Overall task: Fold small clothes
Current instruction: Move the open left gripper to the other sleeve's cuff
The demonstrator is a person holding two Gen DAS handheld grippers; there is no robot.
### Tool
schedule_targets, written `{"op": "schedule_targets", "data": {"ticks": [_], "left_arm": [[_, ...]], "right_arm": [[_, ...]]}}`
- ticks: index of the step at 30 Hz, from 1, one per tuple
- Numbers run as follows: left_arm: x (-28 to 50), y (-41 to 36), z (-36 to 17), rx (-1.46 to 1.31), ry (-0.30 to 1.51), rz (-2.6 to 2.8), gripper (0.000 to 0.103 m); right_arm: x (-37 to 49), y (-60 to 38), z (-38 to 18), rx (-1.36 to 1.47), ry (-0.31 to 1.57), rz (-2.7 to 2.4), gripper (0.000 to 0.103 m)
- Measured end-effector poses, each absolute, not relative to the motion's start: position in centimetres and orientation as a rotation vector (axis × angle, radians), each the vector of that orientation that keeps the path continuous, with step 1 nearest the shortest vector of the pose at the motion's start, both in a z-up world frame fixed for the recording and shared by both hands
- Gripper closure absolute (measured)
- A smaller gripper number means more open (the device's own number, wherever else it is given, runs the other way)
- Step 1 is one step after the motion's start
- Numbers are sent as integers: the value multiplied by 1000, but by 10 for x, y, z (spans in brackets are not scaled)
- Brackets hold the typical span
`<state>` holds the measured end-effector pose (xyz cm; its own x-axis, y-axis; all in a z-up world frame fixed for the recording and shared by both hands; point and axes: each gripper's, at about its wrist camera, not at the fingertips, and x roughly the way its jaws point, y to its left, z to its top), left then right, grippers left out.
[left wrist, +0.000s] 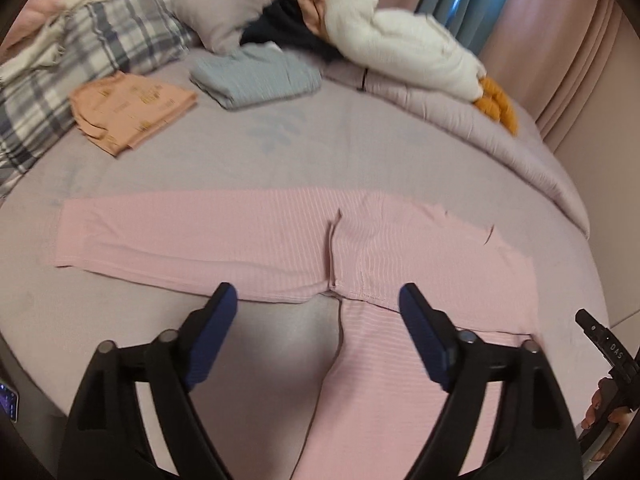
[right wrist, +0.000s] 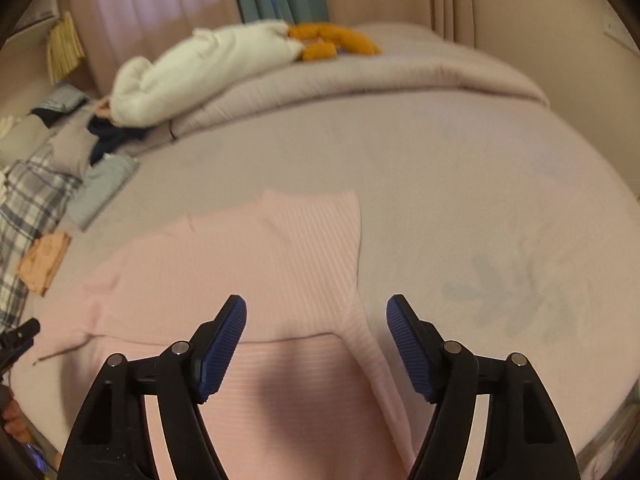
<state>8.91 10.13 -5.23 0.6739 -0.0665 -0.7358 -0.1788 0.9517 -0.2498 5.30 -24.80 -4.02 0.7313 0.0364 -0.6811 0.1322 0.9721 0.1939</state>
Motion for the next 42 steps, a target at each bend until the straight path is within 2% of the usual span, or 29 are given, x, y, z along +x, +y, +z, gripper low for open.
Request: {"op": "schedule_targets", "data": {"ticks": [2, 7, 10, 16, 35, 40, 42], "left_arm": [[74, 108, -40, -330, 791, 70, 12], [56, 122, -24, -347, 735, 104, 7], [49, 130, -20, -348, 712, 130, 6], [45, 155, -30, -398, 709, 165, 6], [44, 218, -78, -510, 761, 277, 7], [49, 239, -95, -523, 784, 349, 10], [52, 250, -103, -552, 792, 356, 15]], "right_arm": [[45, -246, -28, 242, 713, -33, 21], [31, -218, 5, 210, 613, 47, 18], [21, -204, 20, 185, 550, 90, 8], [12, -186, 31, 138, 466, 103, 8], [1, -174, 11, 194, 516, 11, 8], [9, -175, -4, 182, 573, -34, 8], [11, -175, -10, 188, 592, -50, 8]]}}
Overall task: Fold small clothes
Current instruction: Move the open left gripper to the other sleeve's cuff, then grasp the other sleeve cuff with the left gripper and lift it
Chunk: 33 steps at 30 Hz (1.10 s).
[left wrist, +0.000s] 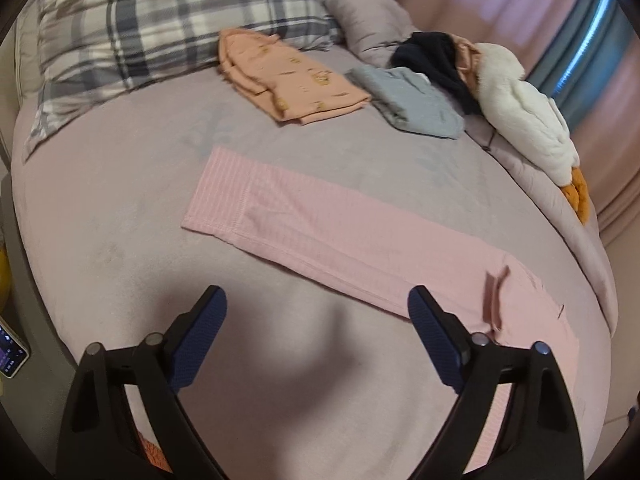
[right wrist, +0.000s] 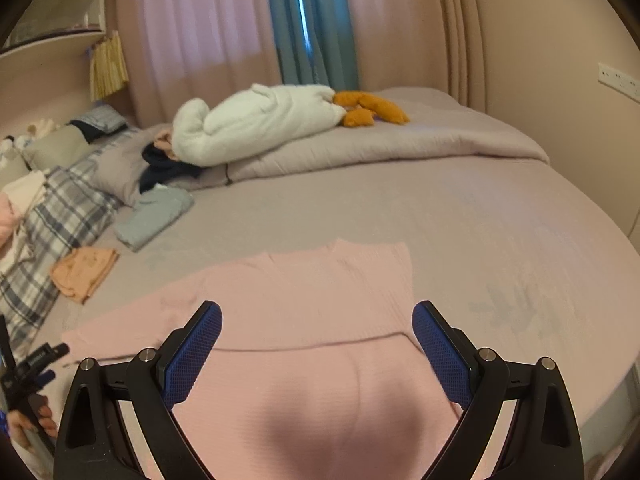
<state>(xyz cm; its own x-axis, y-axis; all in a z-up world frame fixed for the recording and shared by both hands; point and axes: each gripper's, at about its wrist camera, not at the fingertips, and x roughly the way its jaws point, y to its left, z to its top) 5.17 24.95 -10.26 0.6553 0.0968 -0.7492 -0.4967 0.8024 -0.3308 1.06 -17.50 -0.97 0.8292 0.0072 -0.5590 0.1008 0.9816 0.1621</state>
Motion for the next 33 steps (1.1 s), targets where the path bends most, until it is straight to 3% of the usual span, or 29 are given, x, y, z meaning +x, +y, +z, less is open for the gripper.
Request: {"op": "schedule_targets", "data": {"ticks": [7, 9, 25, 30, 33], "left_arm": [[62, 274, -118, -618, 810, 367, 25], [63, 283, -126, -651, 831, 393, 32], [80, 320, -150, -747, 824, 433, 51], [84, 326, -151, -751, 818, 470, 81], [83, 328, -152, -776, 805, 469, 88]], "right_arm": [[12, -171, -15, 221, 610, -48, 8], [11, -171, -16, 212, 603, -61, 8], [12, -177, -28, 244, 630, -108, 8], [14, -177, -31, 243, 639, -99, 8], [19, -177, -32, 227, 657, -89, 8]]}}
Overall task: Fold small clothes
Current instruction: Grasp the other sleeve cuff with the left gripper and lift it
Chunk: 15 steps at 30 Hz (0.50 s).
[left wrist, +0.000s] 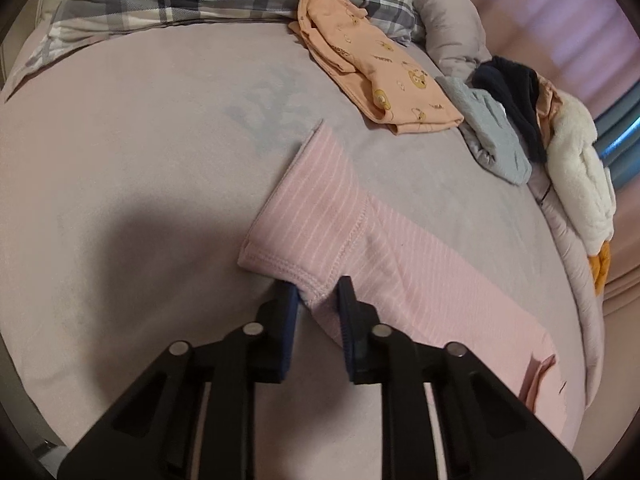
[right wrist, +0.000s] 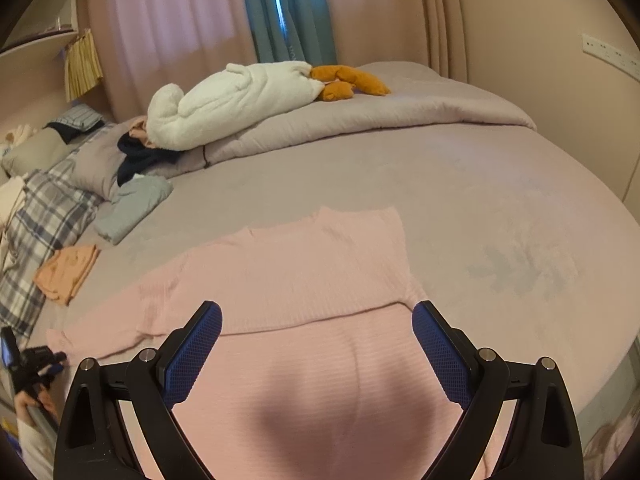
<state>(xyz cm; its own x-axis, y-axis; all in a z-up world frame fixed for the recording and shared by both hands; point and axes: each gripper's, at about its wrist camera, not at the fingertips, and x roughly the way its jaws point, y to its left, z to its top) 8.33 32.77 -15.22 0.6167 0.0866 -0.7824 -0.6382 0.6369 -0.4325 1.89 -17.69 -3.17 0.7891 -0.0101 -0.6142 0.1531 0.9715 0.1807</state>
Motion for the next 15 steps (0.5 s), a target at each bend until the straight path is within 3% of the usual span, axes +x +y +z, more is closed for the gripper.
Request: {"op": "schedule_targets", "data": {"ticks": [15], "left_arm": [[92, 276, -85, -754, 676, 379, 92]], "right_arm": [[28, -185, -27, 213, 631, -43, 8]]}}
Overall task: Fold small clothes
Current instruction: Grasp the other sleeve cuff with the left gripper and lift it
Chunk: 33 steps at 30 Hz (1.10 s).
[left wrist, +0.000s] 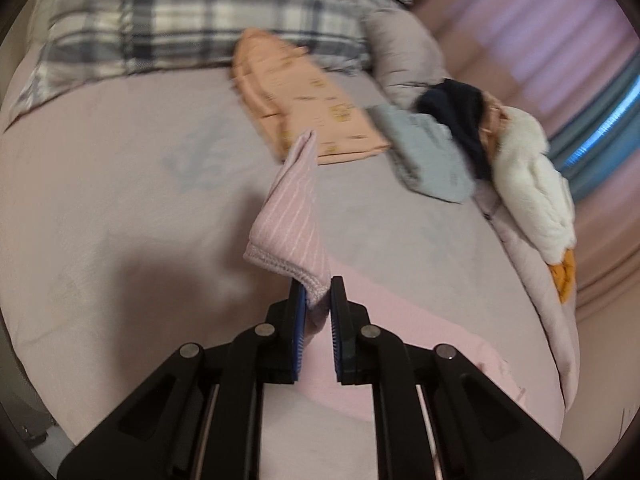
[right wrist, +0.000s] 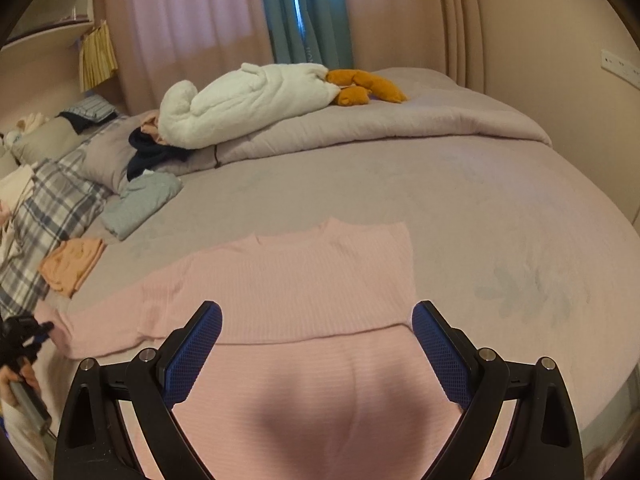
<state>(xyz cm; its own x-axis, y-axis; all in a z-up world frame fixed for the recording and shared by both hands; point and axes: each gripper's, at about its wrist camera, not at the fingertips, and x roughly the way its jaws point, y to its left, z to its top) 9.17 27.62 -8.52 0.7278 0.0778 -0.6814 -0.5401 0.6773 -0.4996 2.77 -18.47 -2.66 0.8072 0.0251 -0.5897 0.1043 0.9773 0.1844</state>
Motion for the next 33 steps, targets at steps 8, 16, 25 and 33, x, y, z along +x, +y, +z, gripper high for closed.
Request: {"op": "schedule_targets", "data": {"ticks": [8, 16, 25, 33], "left_arm": [[107, 217, -45, -649, 649, 217, 92], [123, 157, -32, -564, 666, 74, 92], [140, 90, -60, -456, 779, -52, 92], [153, 57, -101, -364, 895, -93, 92]], "right_arm": [[23, -196, -30, 247, 631, -63, 8], [16, -210, -30, 261, 618, -77, 8], [13, -226, -36, 292, 626, -98, 8], [13, -235, -41, 299, 643, -121, 8]]}}
